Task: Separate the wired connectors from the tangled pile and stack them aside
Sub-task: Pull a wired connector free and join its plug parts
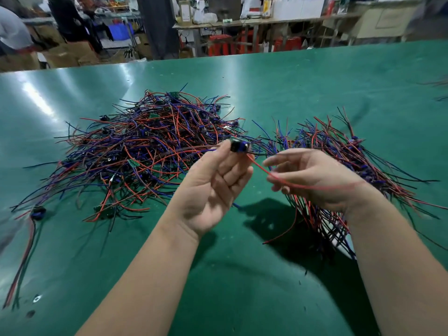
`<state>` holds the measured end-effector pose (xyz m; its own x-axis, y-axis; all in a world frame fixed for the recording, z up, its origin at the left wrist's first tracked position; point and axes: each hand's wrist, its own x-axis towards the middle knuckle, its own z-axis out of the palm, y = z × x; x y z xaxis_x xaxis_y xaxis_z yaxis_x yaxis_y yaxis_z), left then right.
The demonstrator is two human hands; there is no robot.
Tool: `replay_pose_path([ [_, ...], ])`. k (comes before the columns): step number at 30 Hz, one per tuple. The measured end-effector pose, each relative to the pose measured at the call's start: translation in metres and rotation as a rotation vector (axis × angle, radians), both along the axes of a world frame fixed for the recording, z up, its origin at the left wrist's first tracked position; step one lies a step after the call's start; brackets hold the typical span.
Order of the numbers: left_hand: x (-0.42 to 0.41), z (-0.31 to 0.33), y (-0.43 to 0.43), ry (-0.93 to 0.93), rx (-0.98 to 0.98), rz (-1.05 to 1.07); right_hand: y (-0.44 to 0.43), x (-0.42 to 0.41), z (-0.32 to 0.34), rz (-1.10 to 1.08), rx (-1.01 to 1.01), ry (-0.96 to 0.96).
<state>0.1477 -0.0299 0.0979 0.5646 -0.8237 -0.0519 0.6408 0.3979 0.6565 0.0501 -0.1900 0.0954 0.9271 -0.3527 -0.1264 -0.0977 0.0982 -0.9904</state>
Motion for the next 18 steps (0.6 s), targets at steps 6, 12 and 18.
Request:
replay_pose_path([
  [6,-0.008,-0.003,-0.007,0.106,0.053,0.142,0.029,0.012,-0.004,-0.015,-0.030,-0.300],
  [12,-0.019,-0.010,-0.011,-0.068,0.181,0.131,0.037,0.021,-0.005,-0.189,0.321,-0.398],
  [18,-0.014,-0.011,-0.001,-0.529,0.300,-0.144,0.024,0.018,0.005,-0.227,0.568,-0.399],
])
